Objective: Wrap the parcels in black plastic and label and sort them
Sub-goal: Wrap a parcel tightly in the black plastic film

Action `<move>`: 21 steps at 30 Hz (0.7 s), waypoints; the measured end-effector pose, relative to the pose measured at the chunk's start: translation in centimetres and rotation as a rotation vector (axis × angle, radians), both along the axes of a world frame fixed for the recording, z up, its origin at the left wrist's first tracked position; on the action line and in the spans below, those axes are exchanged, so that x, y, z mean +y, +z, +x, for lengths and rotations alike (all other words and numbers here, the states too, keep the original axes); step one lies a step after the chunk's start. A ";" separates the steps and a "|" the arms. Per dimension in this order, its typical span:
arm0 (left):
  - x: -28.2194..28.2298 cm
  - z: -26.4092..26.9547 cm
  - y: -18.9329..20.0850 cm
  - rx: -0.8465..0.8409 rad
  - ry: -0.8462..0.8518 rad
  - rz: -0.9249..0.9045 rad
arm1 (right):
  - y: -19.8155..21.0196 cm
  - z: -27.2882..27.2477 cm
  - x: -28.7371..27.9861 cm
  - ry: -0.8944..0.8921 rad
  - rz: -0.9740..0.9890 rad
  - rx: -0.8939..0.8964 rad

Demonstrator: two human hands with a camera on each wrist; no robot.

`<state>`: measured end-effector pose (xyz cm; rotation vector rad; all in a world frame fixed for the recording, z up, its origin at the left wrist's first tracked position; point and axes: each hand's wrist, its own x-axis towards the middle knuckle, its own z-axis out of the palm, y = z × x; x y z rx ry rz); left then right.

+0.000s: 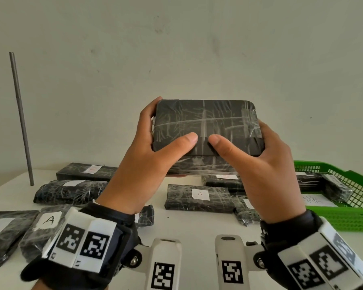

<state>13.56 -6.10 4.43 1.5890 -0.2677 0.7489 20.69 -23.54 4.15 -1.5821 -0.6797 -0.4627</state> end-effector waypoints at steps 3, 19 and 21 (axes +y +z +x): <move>0.1 -0.2 0.1 0.007 -0.009 -0.016 | 0.0 0.1 0.0 0.023 -0.012 -0.002; 2.1 0.0 0.4 0.082 -0.207 -0.119 | -0.4 2.0 -1.6 0.216 0.109 0.146; 2.3 0.1 0.4 0.073 -0.222 -0.129 | -0.3 2.1 -1.8 0.263 0.159 0.164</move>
